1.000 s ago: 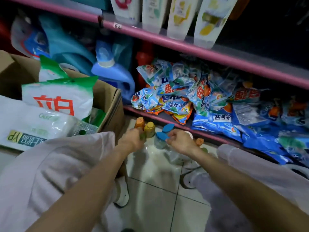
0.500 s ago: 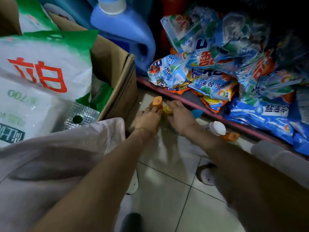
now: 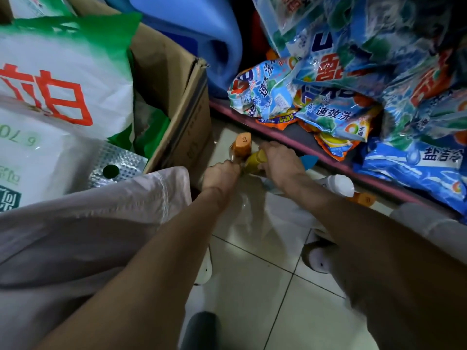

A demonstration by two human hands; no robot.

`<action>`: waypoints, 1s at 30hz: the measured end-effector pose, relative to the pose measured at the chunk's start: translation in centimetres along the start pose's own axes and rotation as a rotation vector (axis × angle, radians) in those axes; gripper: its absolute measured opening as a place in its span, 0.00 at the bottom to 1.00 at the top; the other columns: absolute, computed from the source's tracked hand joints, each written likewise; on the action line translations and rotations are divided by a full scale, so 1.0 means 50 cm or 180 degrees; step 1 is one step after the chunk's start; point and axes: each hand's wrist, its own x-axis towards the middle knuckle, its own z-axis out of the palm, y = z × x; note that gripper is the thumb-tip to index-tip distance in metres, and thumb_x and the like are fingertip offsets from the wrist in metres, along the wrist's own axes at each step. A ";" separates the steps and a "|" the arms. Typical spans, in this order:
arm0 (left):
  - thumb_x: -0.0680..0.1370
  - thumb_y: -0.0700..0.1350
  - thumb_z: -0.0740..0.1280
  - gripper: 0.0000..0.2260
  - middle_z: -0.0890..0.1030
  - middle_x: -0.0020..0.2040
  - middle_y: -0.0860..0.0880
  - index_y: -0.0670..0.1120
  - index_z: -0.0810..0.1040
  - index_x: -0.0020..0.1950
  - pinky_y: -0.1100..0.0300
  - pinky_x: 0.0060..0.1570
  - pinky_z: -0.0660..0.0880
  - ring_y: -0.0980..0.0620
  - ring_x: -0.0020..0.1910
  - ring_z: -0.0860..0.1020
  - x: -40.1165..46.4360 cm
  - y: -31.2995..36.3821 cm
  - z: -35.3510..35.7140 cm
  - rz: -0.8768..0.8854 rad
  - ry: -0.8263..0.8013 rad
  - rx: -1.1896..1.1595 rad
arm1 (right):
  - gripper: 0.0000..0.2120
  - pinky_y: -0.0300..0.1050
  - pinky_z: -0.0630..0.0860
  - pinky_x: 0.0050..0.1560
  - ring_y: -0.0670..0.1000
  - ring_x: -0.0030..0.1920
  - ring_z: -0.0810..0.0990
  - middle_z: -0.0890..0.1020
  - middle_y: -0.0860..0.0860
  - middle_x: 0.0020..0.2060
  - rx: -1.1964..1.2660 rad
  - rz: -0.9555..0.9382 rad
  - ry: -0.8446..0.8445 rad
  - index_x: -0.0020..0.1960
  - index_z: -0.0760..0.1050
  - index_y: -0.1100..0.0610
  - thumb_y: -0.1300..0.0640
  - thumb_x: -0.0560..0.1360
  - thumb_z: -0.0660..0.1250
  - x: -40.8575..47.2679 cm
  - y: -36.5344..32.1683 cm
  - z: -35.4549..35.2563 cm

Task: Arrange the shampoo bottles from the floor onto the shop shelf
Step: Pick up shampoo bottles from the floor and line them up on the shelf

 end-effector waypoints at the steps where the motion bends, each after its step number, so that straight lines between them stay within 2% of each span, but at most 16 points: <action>1: 0.79 0.36 0.59 0.10 0.79 0.53 0.45 0.44 0.73 0.58 0.55 0.38 0.69 0.45 0.50 0.79 -0.007 0.002 -0.005 -0.0064 0.0025 -0.0080 | 0.18 0.54 0.75 0.58 0.60 0.59 0.76 0.75 0.57 0.61 0.0075 0.0021 0.0074 0.64 0.70 0.57 0.58 0.76 0.67 -0.009 0.000 -0.006; 5: 0.78 0.42 0.63 0.10 0.78 0.54 0.44 0.45 0.73 0.58 0.53 0.41 0.70 0.43 0.53 0.78 -0.047 0.013 -0.044 -0.0183 0.0115 -0.0402 | 0.15 0.45 0.71 0.50 0.59 0.56 0.77 0.79 0.56 0.55 0.0757 0.0130 0.0652 0.58 0.74 0.58 0.54 0.73 0.71 -0.069 -0.003 -0.041; 7: 0.76 0.45 0.66 0.14 0.79 0.54 0.43 0.45 0.72 0.60 0.53 0.43 0.70 0.41 0.54 0.78 -0.073 0.025 -0.075 -0.0260 0.0118 -0.0622 | 0.15 0.43 0.67 0.45 0.57 0.53 0.77 0.80 0.56 0.52 0.1047 0.0177 0.0884 0.55 0.75 0.57 0.52 0.72 0.72 -0.108 -0.007 -0.068; 10: 0.73 0.50 0.69 0.21 0.79 0.54 0.42 0.46 0.70 0.63 0.54 0.43 0.71 0.40 0.53 0.78 -0.126 0.046 -0.125 -0.0332 0.0248 -0.1063 | 0.14 0.43 0.70 0.44 0.58 0.49 0.78 0.81 0.56 0.46 0.1465 0.0249 0.1042 0.51 0.75 0.59 0.51 0.72 0.72 -0.169 -0.015 -0.118; 12: 0.72 0.52 0.69 0.22 0.79 0.53 0.42 0.47 0.70 0.63 0.52 0.47 0.74 0.39 0.53 0.78 -0.168 0.056 -0.163 -0.0336 0.0407 -0.1441 | 0.12 0.41 0.72 0.41 0.55 0.43 0.77 0.79 0.51 0.39 0.1890 0.0235 0.1190 0.47 0.74 0.58 0.52 0.72 0.72 -0.217 -0.021 -0.156; 14: 0.71 0.53 0.70 0.19 0.79 0.52 0.42 0.48 0.70 0.58 0.51 0.48 0.75 0.39 0.53 0.78 -0.207 0.061 -0.208 -0.0299 0.0594 -0.1768 | 0.11 0.41 0.69 0.38 0.52 0.41 0.75 0.75 0.46 0.34 0.2123 0.0225 0.1354 0.44 0.71 0.56 0.53 0.72 0.72 -0.269 -0.026 -0.194; 17: 0.69 0.53 0.72 0.20 0.80 0.53 0.43 0.49 0.72 0.57 0.54 0.49 0.73 0.40 0.53 0.78 -0.261 0.073 -0.284 -0.0229 0.0919 -0.2179 | 0.10 0.52 0.75 0.44 0.55 0.43 0.77 0.77 0.47 0.36 0.2287 0.0218 0.1583 0.46 0.71 0.55 0.52 0.73 0.71 -0.345 -0.027 -0.251; 19: 0.68 0.52 0.73 0.19 0.81 0.51 0.45 0.49 0.73 0.55 0.56 0.47 0.72 0.42 0.52 0.78 -0.293 0.081 -0.338 -0.0107 0.1170 -0.2362 | 0.10 0.54 0.79 0.47 0.57 0.46 0.80 0.79 0.52 0.41 0.2457 0.0215 0.1770 0.47 0.73 0.57 0.52 0.74 0.70 -0.392 -0.025 -0.292; 22: 0.68 0.52 0.74 0.14 0.79 0.43 0.50 0.51 0.72 0.47 0.58 0.43 0.71 0.45 0.48 0.78 -0.340 0.098 -0.419 0.0197 0.1550 -0.2593 | 0.07 0.47 0.83 0.40 0.55 0.46 0.82 0.79 0.53 0.41 0.3154 0.0078 0.2026 0.44 0.72 0.57 0.56 0.75 0.69 -0.462 -0.018 -0.361; 25: 0.68 0.52 0.74 0.13 0.81 0.42 0.52 0.50 0.74 0.45 0.58 0.44 0.72 0.48 0.46 0.79 -0.374 0.121 -0.497 0.0451 0.1807 -0.2920 | 0.05 0.40 0.82 0.35 0.53 0.43 0.82 0.79 0.56 0.43 0.3684 0.0130 0.2403 0.45 0.74 0.58 0.57 0.76 0.69 -0.526 0.002 -0.436; 27: 0.68 0.52 0.75 0.13 0.82 0.42 0.52 0.50 0.75 0.46 0.58 0.45 0.73 0.50 0.46 0.80 -0.389 0.136 -0.547 0.0551 0.1939 -0.3190 | 0.07 0.40 0.82 0.35 0.53 0.43 0.82 0.78 0.58 0.47 0.4156 0.0266 0.2613 0.49 0.74 0.60 0.57 0.76 0.68 -0.560 0.025 -0.491; 30: 0.69 0.52 0.75 0.16 0.83 0.47 0.50 0.47 0.78 0.52 0.56 0.50 0.77 0.52 0.48 0.81 -0.410 0.162 -0.615 0.0829 0.1993 -0.3736 | 0.10 0.43 0.83 0.35 0.52 0.48 0.80 0.77 0.55 0.51 0.5126 0.0435 0.2936 0.55 0.73 0.63 0.59 0.77 0.67 -0.609 0.069 -0.572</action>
